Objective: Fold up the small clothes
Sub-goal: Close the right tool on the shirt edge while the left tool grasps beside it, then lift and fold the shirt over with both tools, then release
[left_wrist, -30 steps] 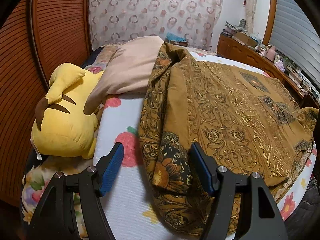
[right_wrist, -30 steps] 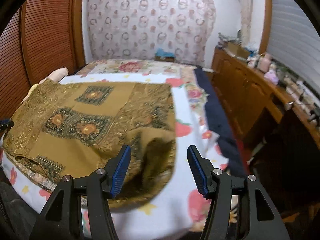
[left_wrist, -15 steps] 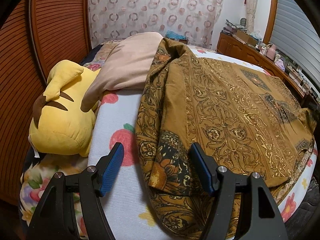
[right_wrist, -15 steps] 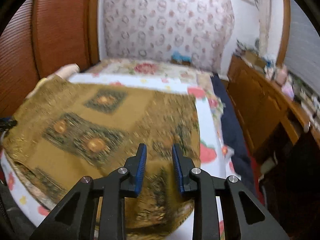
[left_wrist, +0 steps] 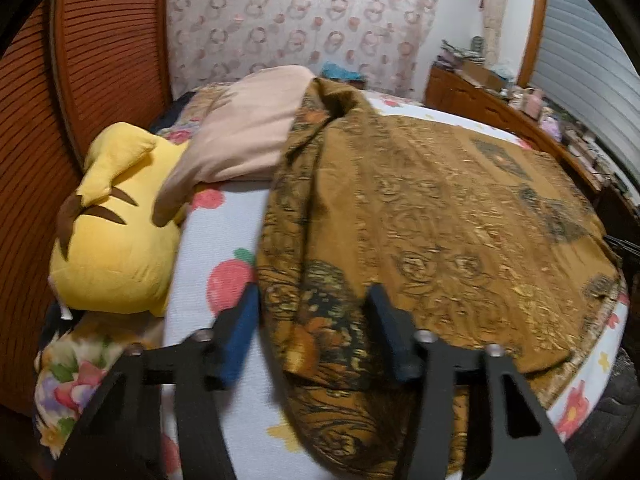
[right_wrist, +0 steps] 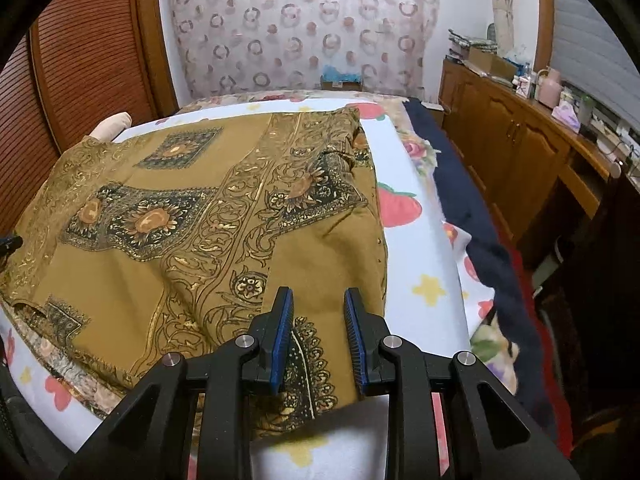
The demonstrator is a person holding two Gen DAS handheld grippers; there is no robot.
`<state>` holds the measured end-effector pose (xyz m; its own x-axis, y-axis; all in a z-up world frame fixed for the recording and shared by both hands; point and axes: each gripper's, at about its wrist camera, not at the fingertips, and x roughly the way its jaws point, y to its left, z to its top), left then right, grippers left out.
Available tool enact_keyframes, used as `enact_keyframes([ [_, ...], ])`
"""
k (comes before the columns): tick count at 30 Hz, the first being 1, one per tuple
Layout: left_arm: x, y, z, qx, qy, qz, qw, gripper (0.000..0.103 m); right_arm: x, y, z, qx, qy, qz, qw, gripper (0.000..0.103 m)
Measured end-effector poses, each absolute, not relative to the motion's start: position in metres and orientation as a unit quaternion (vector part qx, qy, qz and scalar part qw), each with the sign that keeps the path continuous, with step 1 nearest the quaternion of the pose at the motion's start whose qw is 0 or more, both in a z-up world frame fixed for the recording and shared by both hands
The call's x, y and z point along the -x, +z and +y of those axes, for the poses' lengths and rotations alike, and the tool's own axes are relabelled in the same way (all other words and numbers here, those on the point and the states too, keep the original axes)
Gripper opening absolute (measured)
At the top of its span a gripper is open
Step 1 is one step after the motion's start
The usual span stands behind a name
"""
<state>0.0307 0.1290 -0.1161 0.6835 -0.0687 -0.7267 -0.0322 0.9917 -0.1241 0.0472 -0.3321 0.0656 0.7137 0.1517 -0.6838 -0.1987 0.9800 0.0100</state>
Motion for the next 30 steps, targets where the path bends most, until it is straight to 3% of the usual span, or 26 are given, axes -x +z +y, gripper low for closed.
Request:
enact_keyframes([
  [3, -0.03, -0.115, 0.126, 0.069, -0.026, 0.4, 0.913, 0.026, -0.047, 0.068, -0.327, 0.025, 0.098, 0.357, 0.929, 0.056],
  [6, -0.029, -0.113, 0.121, 0.067, -0.03, 0.396, 0.915, 0.013, -0.047, 0.065, -0.321, 0.027, 0.104, 0.351, 0.93, 0.062],
  [9, -0.027, -0.108, 0.118, 0.068, -0.029, 0.385, 0.92, 0.007, -0.047, 0.06, -0.319, 0.025, 0.103, 0.348, 0.932, 0.063],
  [30, -0.074, -0.017, 0.034, 0.075, -0.154, 0.28, 0.945, 0.005, -0.037, 0.049, -0.309, 0.027, 0.093, 0.32, 0.942, 0.072],
])
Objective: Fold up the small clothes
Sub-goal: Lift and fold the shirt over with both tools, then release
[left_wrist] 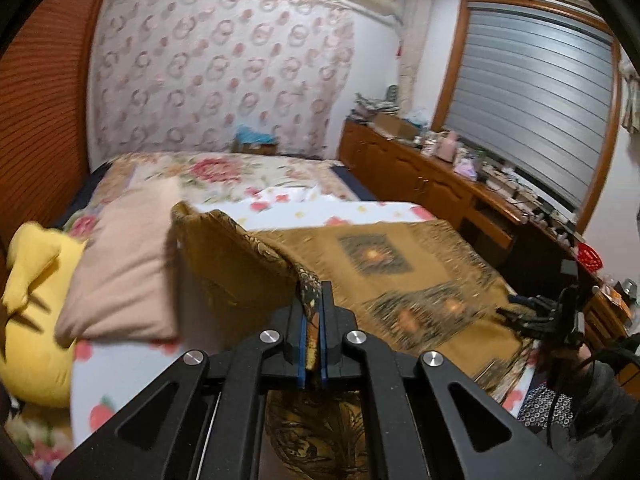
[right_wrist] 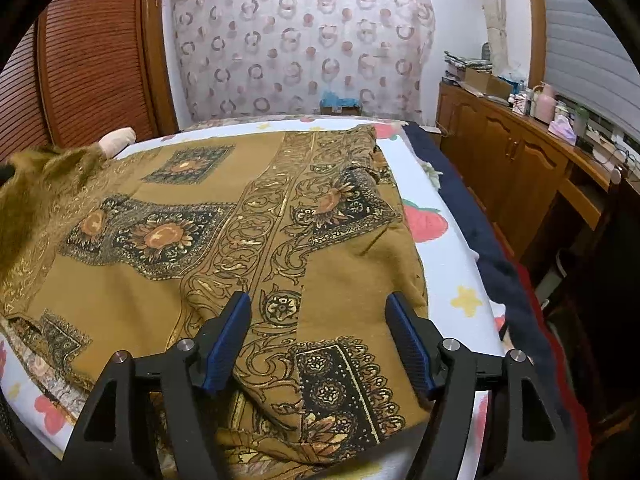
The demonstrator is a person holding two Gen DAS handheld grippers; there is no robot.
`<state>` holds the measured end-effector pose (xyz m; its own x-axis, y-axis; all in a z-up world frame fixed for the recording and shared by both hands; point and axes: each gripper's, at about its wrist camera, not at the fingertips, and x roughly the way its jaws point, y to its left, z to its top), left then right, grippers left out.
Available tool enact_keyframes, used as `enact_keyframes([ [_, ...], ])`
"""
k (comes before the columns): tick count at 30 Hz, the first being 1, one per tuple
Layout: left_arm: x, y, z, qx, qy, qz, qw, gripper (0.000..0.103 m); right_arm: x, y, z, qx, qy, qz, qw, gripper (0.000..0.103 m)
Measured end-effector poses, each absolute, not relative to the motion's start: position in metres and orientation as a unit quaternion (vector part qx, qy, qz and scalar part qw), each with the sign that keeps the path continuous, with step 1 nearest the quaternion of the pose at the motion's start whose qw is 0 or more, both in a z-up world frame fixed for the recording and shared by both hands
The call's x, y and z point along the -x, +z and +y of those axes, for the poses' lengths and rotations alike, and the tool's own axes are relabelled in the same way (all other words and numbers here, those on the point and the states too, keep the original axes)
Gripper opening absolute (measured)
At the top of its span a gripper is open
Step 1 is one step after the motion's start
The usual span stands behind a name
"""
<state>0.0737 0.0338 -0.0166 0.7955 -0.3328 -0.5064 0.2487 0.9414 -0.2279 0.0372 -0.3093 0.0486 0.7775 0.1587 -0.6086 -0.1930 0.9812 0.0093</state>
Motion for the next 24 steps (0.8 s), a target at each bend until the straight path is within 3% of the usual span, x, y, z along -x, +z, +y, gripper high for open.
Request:
enact_keyframes([
  [6, -0.096, 0.006, -0.007, 0.053, -0.199, 0.269, 0.941, 0.005, -0.037, 0.059, -0.319, -0.003, 0.109, 0.337, 0.935, 0.072],
  [19, -0.116, 0.048, -0.099, 0.024, -0.306, 0.243, 0.92, 0.005, -0.032, 0.09, -0.332, 0.0, 0.096, 0.294, 0.951, 0.072],
  [20, -0.117, 0.047, -0.103, 0.017, -0.308, 0.247, 0.919, 0.009, -0.031, 0.091, -0.331, 0.0, 0.098, 0.291, 0.952, 0.072],
  [24, -0.119, 0.032, -0.105, -0.006, -0.3, 0.268, 0.916, 0.052, -0.036, 0.093, -0.326, 0.002, 0.103, 0.284, 0.953, 0.072],
])
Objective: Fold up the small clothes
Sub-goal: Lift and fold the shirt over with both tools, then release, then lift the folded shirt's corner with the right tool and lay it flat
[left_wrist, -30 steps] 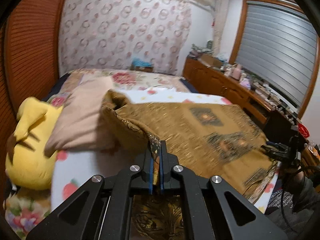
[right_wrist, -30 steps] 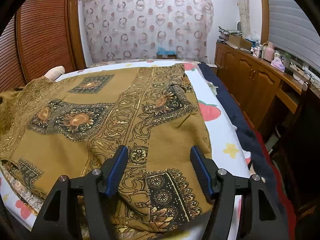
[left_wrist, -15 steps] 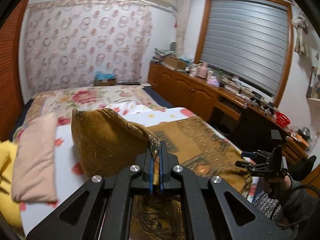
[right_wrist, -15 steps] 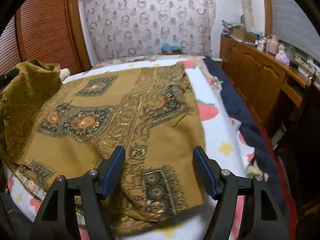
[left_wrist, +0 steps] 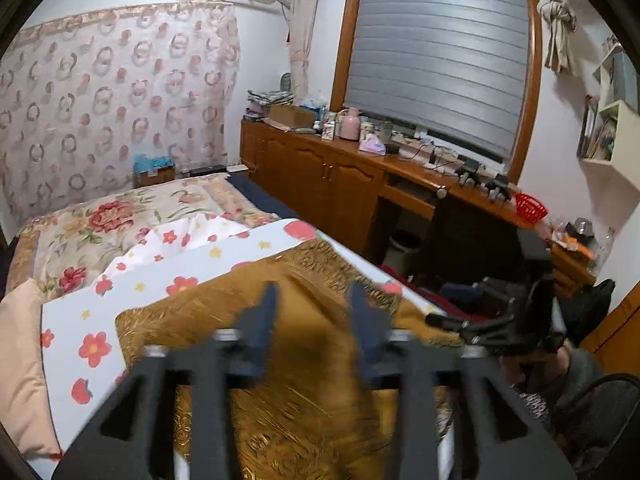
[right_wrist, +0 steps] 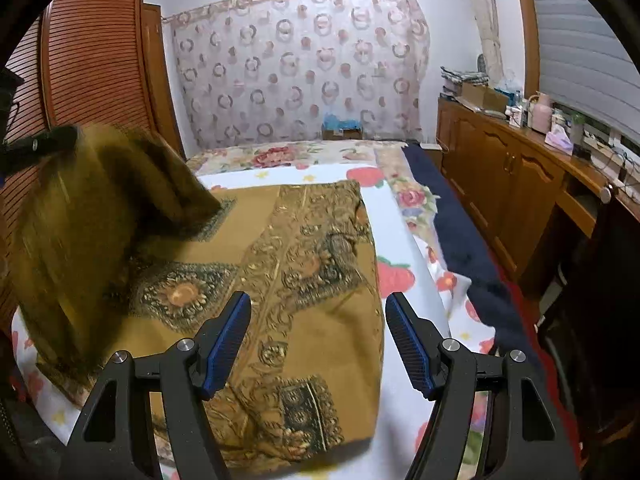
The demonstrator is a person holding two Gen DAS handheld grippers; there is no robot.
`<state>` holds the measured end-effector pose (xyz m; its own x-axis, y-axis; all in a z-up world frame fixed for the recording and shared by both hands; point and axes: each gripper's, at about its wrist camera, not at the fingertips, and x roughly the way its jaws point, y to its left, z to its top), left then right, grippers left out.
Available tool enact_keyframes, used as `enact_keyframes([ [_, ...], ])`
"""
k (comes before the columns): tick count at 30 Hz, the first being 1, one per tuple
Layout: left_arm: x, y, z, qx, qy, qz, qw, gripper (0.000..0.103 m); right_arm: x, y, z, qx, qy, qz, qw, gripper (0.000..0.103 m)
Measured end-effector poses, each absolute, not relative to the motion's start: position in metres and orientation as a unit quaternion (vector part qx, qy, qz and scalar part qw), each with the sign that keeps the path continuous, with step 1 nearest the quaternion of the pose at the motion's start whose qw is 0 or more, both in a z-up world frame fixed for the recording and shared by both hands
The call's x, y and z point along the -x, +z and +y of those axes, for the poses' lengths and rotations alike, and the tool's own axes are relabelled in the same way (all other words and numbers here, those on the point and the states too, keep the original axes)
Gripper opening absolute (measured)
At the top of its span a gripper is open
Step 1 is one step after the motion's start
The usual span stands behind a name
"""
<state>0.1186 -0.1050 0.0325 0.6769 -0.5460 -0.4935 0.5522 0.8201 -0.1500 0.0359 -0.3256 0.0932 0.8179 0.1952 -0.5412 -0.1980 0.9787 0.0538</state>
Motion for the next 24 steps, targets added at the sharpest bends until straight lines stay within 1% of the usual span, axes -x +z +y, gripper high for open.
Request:
enact_keyframes([
  [1, -0.118, 0.029, -0.104, -0.011, -0.297, 0.27, 0.916, 0.054, -0.038, 0.093, -0.323, 0.005, 0.104, 0.282, 0.954, 0.072],
  [3, -0.117, 0.022, -0.098, -0.013, -0.285, 0.278, 0.917, 0.063, -0.042, 0.092, -0.318, 0.009, 0.108, 0.282, 0.953, 0.072],
  [5, -0.116, 0.014, -0.089, -0.011, -0.259, 0.281, 0.924, 0.068, -0.047, 0.091, -0.312, 0.012, 0.114, 0.282, 0.952, 0.072],
  [12, -0.116, -0.013, -0.054, -0.001, -0.212, 0.308, 0.927, 0.069, -0.086, 0.097, -0.285, 0.029, 0.15, 0.291, 0.944, 0.072],
  [20, -0.113, -0.031, -0.028, 0.003, -0.183, 0.32, 0.93, 0.069, -0.159, 0.123, -0.252, 0.039, 0.181, 0.291, 0.939, 0.072],
  [24, -0.114, -0.035, -0.021, 0.005, -0.174, 0.321, 0.931, 0.069, -0.199, 0.119, -0.235, 0.042, 0.187, 0.309, 0.932, 0.072],
])
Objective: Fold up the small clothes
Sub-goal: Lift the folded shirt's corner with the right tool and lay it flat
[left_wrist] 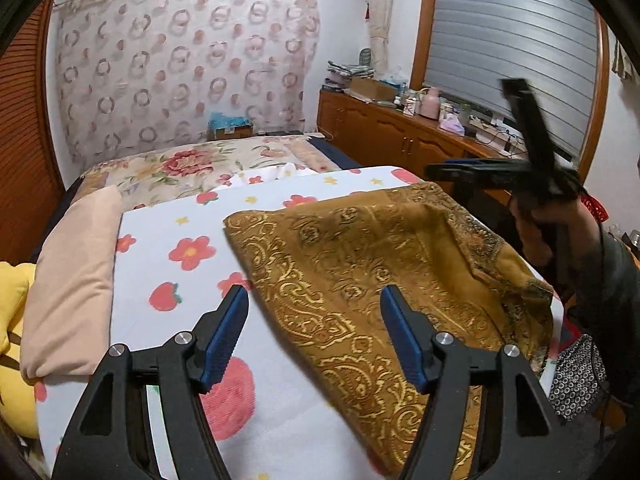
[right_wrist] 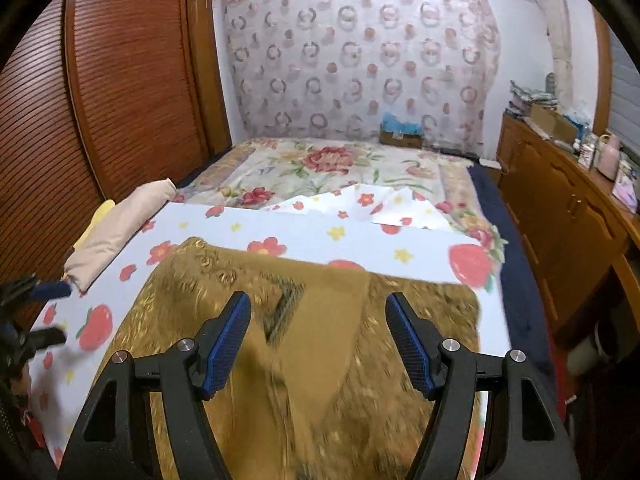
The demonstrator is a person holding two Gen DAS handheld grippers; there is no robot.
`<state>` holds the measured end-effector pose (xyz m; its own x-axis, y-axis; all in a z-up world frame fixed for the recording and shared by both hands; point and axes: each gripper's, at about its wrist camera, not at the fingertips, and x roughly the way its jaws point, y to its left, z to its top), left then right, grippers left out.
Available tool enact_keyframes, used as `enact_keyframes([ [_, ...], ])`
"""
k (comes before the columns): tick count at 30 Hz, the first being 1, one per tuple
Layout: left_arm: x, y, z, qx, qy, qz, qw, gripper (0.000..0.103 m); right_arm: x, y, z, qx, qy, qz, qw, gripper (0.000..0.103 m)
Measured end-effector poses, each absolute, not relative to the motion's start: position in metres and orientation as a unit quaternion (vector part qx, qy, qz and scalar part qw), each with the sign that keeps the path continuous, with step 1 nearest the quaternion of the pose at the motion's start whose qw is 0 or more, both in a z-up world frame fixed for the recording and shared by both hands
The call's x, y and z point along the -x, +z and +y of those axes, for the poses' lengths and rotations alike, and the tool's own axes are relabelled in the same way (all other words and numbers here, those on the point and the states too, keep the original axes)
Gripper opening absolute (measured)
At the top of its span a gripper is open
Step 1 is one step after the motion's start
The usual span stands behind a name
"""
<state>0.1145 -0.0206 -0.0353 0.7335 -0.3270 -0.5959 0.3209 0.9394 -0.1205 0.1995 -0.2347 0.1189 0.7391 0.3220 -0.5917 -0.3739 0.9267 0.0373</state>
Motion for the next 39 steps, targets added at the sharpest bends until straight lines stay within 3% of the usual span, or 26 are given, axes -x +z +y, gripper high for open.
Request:
enact_keyframes([
  [10, -0.116, -0.047, -0.008, 0.017, -0.167, 0.328, 0.93, 0.07, -0.282, 0.06, -0.193, 0.047, 0.226, 0.425, 0.876, 0.07],
  [16, -0.115, -0.053, -0.009, 0.019, -0.17, 0.333, 0.927, 0.069, -0.295, 0.044, -0.172, 0.076, 0.233, 0.441, 0.863, 0.069],
  [19, -0.115, -0.053, -0.009, 0.021, -0.171, 0.332, 0.927, 0.069, -0.3, 0.042, -0.166, 0.08, 0.241, 0.438, 0.862, 0.056],
  [21, -0.115, -0.053, -0.009, 0.02, -0.169, 0.332, 0.928, 0.069, -0.295, 0.044, -0.17, 0.084, 0.255, 0.435, 0.859, 0.036],
  [26, -0.114, -0.056, -0.009, 0.021, -0.168, 0.329, 0.929, 0.07, -0.283, 0.045, -0.163, 0.099, 0.281, 0.426, 0.854, 0.013],
  [39, -0.107, -0.054, -0.012, 0.023, -0.174, 0.324, 0.93, 0.07, -0.217, 0.119, -0.21, 0.079, 0.26, 0.289, 0.918, 0.008],
])
